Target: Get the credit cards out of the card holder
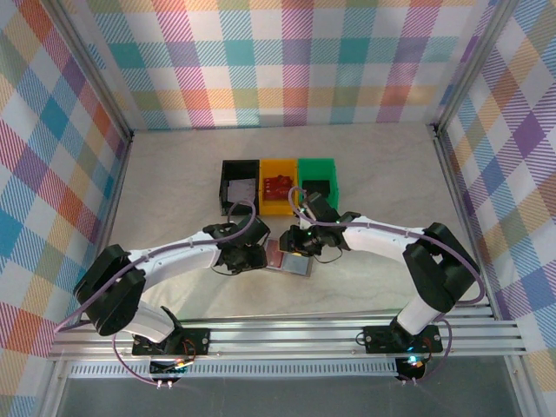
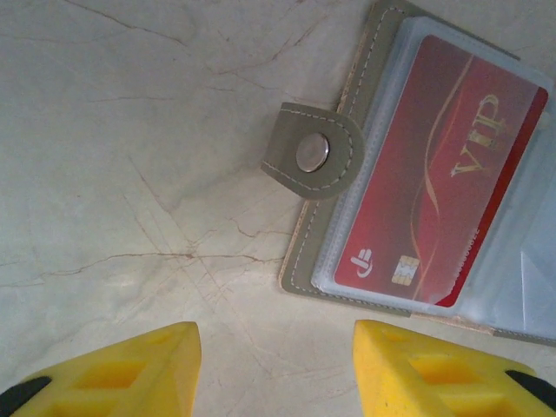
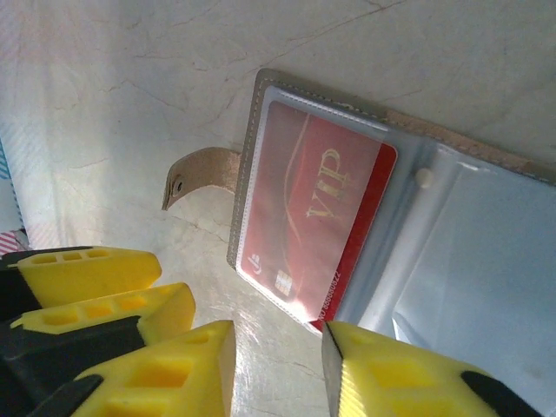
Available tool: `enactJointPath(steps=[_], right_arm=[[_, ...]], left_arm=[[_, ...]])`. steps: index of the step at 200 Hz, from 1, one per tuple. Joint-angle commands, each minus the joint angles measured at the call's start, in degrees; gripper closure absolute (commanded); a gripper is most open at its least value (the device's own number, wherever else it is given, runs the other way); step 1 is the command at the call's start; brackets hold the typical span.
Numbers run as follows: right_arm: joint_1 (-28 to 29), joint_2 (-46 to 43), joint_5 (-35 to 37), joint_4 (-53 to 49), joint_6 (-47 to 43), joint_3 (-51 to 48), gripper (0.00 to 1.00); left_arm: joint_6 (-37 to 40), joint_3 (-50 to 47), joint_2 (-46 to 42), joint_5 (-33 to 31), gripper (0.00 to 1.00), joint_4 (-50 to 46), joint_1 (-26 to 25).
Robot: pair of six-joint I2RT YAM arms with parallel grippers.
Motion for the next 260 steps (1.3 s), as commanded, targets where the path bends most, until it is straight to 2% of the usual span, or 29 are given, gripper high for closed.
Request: enactJointPath(steps=[1,51,128,260], right_arm=[[-0.5,0.4,-1.1,-0.1,-0.7,-0.3,0.72],[-1.0,2.8,-2.9,1.7,0.1,0.0,0.77],[-1.3,5.1,-1.4,1.5,1.9,0.2,0.8],[-1.3,8.3,-1.0,4.7,2.8,0.4,0.81]], left_arm=[[0.9,2.2,1.7,1.0,0.5,0.4,0.5],[0.8,4.1,5.0,1.7,0.5,0.9,1.3],[1.9,5.3,9.2,2.3,0.5,-0.1,3.5],[1.4,2.0,8.3,2.8,0.5,2.5,4.1]])
